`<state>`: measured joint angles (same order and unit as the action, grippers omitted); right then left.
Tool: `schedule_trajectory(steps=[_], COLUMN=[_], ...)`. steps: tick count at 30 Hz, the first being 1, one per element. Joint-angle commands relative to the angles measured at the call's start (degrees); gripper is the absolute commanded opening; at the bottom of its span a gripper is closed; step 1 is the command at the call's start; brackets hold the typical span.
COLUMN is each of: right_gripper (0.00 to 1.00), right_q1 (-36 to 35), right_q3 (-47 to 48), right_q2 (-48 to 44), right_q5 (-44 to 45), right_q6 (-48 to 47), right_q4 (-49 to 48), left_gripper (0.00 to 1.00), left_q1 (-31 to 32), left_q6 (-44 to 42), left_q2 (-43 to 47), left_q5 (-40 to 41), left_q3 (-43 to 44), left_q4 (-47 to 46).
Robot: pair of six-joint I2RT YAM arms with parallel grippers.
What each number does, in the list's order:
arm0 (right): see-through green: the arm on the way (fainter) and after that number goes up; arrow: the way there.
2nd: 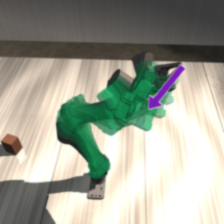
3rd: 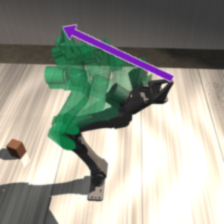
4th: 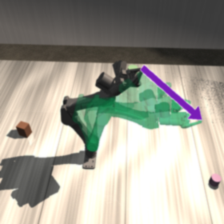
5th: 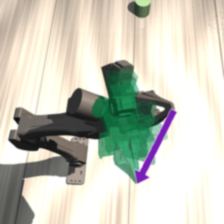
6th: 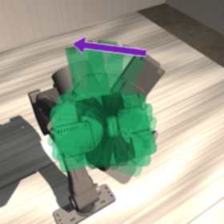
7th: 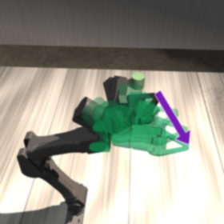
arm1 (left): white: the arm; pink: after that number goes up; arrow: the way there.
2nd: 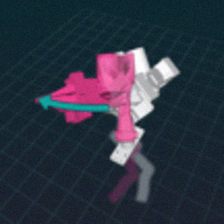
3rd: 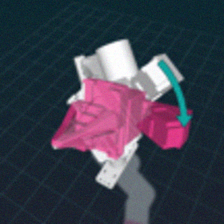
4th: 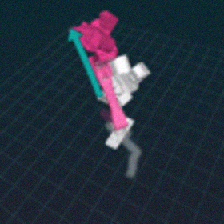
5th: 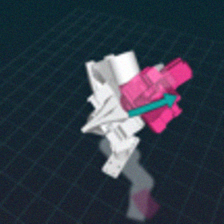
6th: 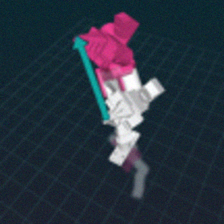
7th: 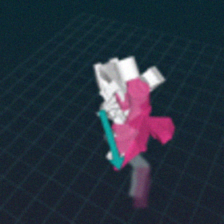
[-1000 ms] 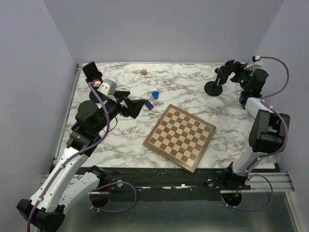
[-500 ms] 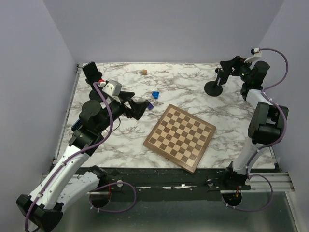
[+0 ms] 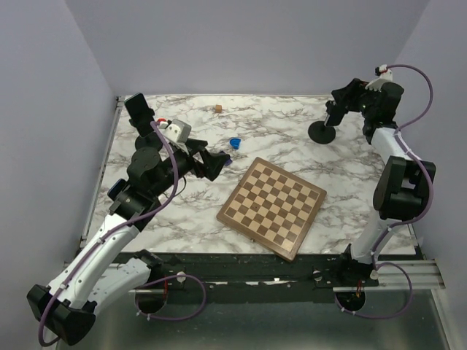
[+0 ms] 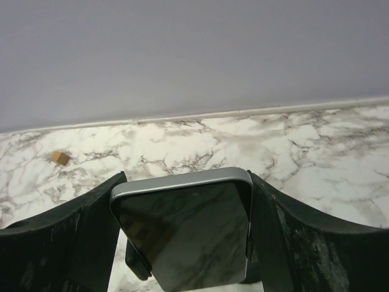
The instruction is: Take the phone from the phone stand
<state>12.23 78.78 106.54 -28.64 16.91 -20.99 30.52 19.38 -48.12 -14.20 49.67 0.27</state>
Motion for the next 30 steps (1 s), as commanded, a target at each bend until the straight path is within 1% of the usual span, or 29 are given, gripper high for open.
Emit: schedule_trajectory(steps=[1,3,5,10,12,14,16,17,20,23,26,28,30], right_gripper=[0.21,0.14,0.11,0.02,0.01,0.01,0.01,0.01,0.01,0.01,0.01,0.01,0.01], right_q1=[-3.26,-3.82,-4.61,-7.66,-8.11,-8.24,-8.32,-8.3,-8.29,-8.33,-8.29,-8.29,-8.34], right_q3=[2.95,1.84,0.12,-1.0,-1.69,-2.44,-2.43,-2.05,0.55,2.44,3.76,4.61,6.06], right_q2=[-4.62,-6.6,-8.12,-10.54,-11.98,-13.66,-14.91,-15.13,-14.36,-13.18,-12.93,-13.03,-12.58], right_q5=[17.12,20.83,23.14,33.35,34.86,34.42,32.95,31.66,29.41,26.53,22.74,21.98,22.43], right_q6=[1.01,3.15,3.89,3.16,3.01,2.34,1.11,0.08,-2.85,-3.4,-2.41,-1.89,-2.12], right_q4=[17.67,20.19,20.88,29.02,30.83,31.67,32.79,33.48,37.03,39.03,40.08,40.7,42.64], left_gripper=[0.98,0.97,0.97,0.97,0.96,0.96,0.96,0.98,0.99,0.98,0.93,0.87,0.79], left_q1=[0.84,1.19,1.6,3.73,4.89,5.93,6.47,6.66,7.31,8.42,10.5,11.5,12.24], left_q6=[-0.22,-0.39,-0.8,-2.63,-3.41,-3.11,-0.28,1.3,6.58,10.06,10.54,10.76,11.18], left_q2=[-1.29,-2.01,-2.58,-4.79,-6.99,-9.71,-12.74,-14.21,-19.32,-24.01,-27.93,-30.83,-34.07], left_q5=[-1.15,-0.65,-0.12,1.68,2.08,0.97,-1.43,-3.49,-8.59,-8.22,-6.4,-5.83,-5.84], left_q3=[0.06,0.08,0.23,-0.11,0.77,1.7,2.8,3.11,4.84,8.07,11.85,14.89,17.6], left_q4=[-0.41,0.83,1.37,1.68,2.98,3.7,3.3,2.32,-2.62,-6.02,-8.86,-9.73,-10.81])
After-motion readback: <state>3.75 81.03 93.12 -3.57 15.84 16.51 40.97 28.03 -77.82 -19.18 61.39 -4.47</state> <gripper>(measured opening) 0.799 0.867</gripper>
